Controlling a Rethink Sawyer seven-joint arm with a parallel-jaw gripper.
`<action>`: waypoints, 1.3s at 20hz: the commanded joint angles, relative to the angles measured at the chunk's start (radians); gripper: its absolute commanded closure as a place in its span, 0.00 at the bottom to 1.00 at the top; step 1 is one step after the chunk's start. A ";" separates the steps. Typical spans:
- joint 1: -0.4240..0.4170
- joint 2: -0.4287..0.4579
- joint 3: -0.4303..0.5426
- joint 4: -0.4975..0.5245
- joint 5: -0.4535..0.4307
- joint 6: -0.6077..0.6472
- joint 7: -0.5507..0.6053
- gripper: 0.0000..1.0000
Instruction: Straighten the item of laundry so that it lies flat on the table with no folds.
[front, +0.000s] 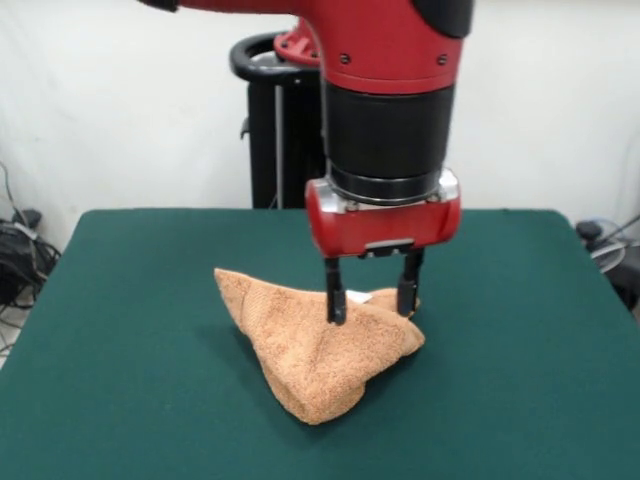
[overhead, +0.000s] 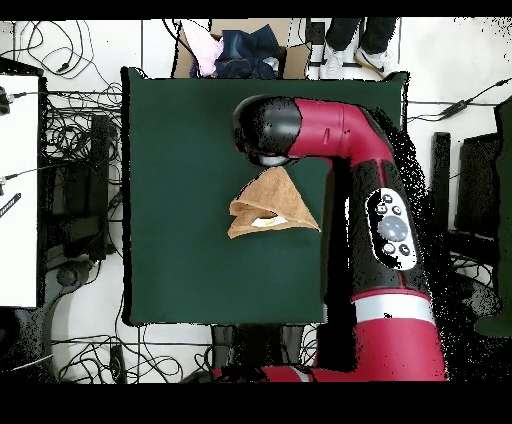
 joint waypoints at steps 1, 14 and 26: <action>0.054 -0.014 0.065 0.164 -0.022 -0.052 0.014 0.00; 0.049 0.057 0.095 0.125 0.008 -0.036 -0.003 0.00; 0.047 0.170 0.136 -0.051 0.009 0.025 -0.052 0.00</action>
